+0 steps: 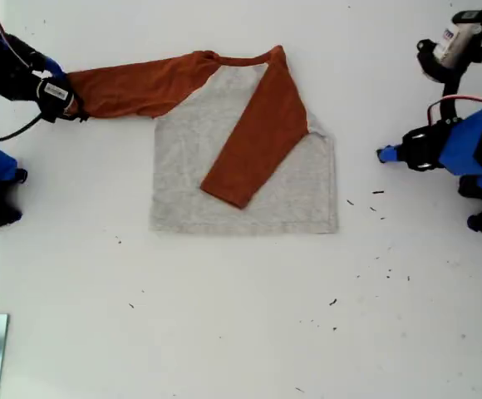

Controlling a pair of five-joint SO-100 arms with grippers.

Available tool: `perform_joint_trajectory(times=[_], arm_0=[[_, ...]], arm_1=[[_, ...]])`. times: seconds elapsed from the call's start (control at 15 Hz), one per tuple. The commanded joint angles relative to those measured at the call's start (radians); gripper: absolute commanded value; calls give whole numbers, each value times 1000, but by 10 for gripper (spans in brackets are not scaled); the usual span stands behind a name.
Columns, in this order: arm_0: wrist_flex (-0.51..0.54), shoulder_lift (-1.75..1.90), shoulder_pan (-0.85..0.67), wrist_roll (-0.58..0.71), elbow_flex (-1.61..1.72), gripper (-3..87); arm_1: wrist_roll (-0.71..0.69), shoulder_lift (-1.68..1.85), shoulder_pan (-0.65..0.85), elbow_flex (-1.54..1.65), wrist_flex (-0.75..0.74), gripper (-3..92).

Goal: Fold t shirt

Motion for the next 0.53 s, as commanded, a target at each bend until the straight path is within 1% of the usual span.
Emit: perform_joint_trajectory(times=[0.0,0.07,0.27,0.33,0.47], arm_0=[[-21,41,8,20,-31,31],[34,141,52,5,-66,-3],[276,330,256,-100,-342,-3],[316,342,357,-155,-454,-3],[324,207,595,-261,-684,-3]], arm_1=[[8,5,-17,2,20,35],[9,5,-17,2,20,35],[15,5,-15,2,20,35],[17,5,-15,2,21,35],[17,5,-14,3,21,35]])
